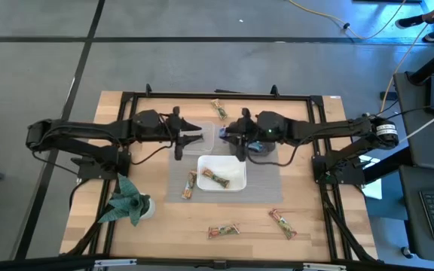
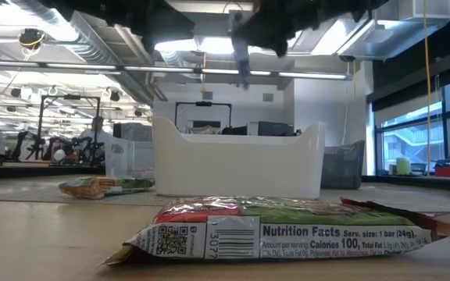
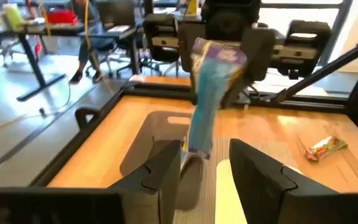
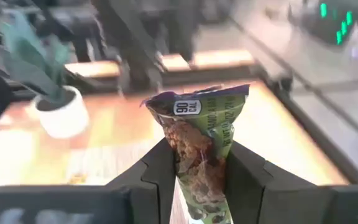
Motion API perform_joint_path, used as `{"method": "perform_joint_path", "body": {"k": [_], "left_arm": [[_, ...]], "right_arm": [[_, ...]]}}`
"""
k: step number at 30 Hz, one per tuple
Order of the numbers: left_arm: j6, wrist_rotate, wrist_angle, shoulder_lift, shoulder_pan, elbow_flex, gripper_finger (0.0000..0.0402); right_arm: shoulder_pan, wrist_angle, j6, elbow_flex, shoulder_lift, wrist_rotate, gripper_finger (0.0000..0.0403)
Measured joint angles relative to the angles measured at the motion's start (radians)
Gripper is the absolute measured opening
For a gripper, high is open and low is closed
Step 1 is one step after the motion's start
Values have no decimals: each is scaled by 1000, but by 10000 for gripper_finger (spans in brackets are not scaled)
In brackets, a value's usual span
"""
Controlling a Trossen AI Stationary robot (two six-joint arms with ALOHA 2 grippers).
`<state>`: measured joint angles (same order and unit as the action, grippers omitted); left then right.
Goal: Pick and place Granola Bars by type
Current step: Put the blue granola bar into the black bin
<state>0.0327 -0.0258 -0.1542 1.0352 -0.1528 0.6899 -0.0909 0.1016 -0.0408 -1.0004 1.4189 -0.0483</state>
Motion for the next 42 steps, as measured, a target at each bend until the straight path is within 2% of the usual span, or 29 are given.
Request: {"method": "perform_joint_path", "body": {"k": [6, 13, 32, 42], "left_arm": [[35, -10, 26, -12, 0, 0, 130], [34, -13, 23, -1, 0, 0, 132], [34, -16, 24, 1, 0, 0, 128], [34, -16, 24, 1, 0, 0, 128]], "right_arm": [[-84, -290, -85, 0, -42, -3, 115], [-152, -532, -86, 1, -7, -3, 115], [-183, -571, -81, 9, 177, -3, 116], [-183, -568, -60, 10, 214, -2, 116]]}}
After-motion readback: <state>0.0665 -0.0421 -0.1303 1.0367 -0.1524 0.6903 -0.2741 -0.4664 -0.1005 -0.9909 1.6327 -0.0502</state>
